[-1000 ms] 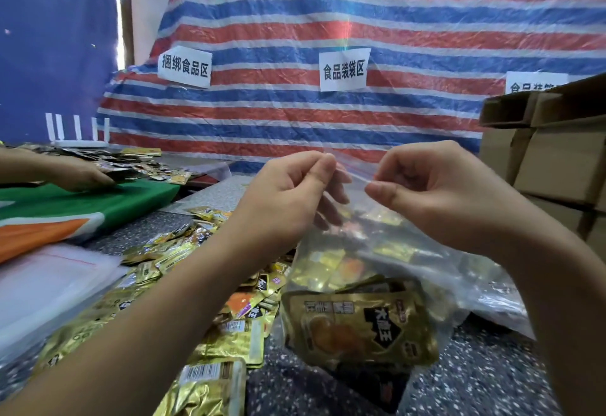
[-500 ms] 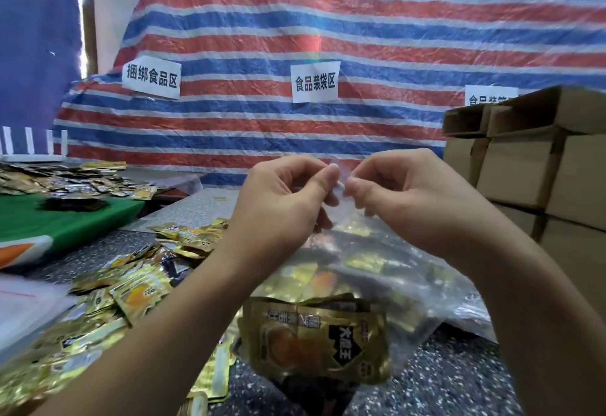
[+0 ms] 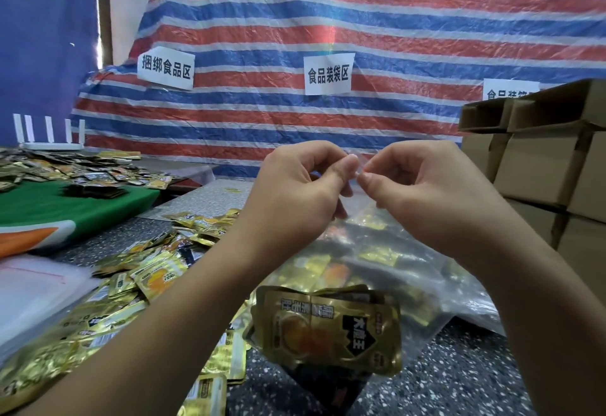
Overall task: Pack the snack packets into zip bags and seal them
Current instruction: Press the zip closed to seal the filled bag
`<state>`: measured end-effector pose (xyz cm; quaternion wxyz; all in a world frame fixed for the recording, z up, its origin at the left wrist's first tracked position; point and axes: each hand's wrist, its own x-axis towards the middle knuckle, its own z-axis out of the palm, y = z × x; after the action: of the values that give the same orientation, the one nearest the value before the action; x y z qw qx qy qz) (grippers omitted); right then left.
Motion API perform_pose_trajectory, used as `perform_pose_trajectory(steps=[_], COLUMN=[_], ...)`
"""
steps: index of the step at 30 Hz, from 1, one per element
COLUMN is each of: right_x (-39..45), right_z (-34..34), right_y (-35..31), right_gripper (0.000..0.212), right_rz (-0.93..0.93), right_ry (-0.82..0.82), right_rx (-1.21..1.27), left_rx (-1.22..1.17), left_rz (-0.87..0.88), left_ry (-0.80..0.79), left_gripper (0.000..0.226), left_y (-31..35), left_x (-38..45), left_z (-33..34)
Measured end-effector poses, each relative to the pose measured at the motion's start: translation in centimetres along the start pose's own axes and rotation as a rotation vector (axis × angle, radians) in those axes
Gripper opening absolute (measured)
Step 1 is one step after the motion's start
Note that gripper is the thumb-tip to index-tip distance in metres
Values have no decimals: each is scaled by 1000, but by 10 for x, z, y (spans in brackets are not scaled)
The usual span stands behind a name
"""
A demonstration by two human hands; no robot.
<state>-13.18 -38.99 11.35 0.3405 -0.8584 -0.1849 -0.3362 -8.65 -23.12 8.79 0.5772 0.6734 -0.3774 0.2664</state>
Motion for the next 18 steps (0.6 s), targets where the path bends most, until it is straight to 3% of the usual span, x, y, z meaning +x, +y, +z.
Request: perform_pose_trajectory(steps=[8,14,18], right_x=[0,2,3], right_z=[1,4,1], right_y=[4,6,5], right_gripper=[19,20,19], right_rz=[-17,16,66], right_ry=[43,44,-15], right_rx=[-44,-48,-37], left_rx=[148,115,167], left_rz=[86,-3,86], left_ry=[-9,-97,-16], left_gripper=[15,21,20], left_y=[0,-1,-6], left_x=[-3,0,-1], left_z=[2,0,3])
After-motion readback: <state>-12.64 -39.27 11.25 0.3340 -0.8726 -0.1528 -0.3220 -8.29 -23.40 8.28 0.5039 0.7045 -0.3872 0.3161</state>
